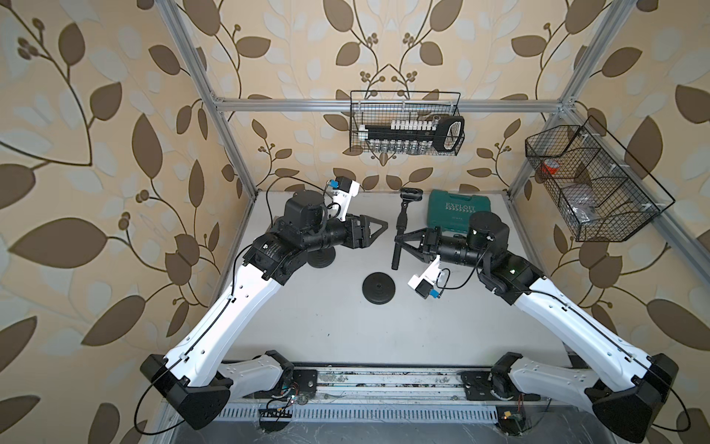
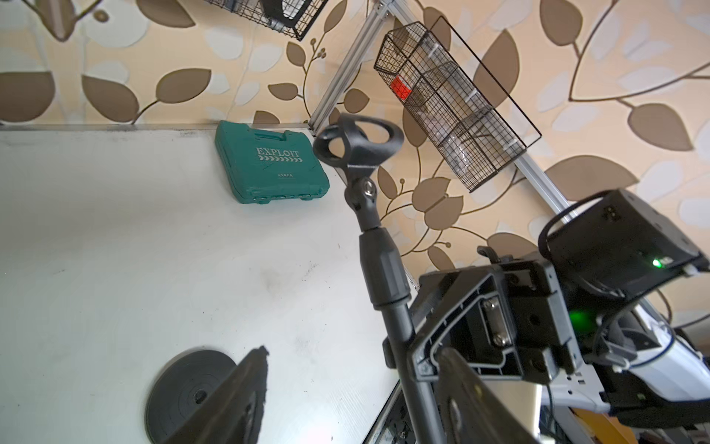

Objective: Assemble a microphone stand
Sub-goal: Adjust the microphone stand pole at the center of the board.

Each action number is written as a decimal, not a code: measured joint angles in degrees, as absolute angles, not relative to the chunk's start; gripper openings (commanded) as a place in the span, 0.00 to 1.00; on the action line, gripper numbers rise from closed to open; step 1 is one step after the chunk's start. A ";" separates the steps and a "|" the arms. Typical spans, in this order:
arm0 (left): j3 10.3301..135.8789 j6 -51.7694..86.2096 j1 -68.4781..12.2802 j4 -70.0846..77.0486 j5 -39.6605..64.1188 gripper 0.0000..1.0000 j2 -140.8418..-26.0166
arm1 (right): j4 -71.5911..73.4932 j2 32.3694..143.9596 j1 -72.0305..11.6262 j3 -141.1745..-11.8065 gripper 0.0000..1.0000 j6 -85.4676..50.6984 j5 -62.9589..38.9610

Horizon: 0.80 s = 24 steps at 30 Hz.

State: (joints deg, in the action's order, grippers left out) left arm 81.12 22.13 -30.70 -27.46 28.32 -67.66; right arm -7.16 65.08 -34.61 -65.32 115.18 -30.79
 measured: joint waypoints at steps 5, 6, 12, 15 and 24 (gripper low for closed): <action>81.12 18.72 -30.70 -28.08 32.80 0.70 -67.66 | -7.55 65.32 -35.05 -68.05 0.00 118.17 -30.61; 81.12 18.24 -30.70 -28.05 33.89 0.70 -67.66 | -7.55 65.65 -35.09 -68.20 0.00 118.45 -30.61; 81.25 16.47 -30.70 -29.91 38.89 0.69 -68.55 | -7.64 68.66 -35.70 -68.49 0.00 118.96 -30.59; 81.34 15.77 -30.70 -31.22 40.03 0.68 -69.52 | -7.57 69.21 -35.79 -68.47 0.00 118.96 -30.59; 82.04 14.96 -30.70 -34.15 42.19 0.59 -71.90 | -4.23 70.39 -35.79 -68.47 0.00 118.96 -30.37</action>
State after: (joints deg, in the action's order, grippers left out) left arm 82.04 14.96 -30.70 -34.15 42.19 -71.90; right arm -4.23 70.39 -35.79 -68.47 118.96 -30.37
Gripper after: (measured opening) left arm 0.608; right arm 0.152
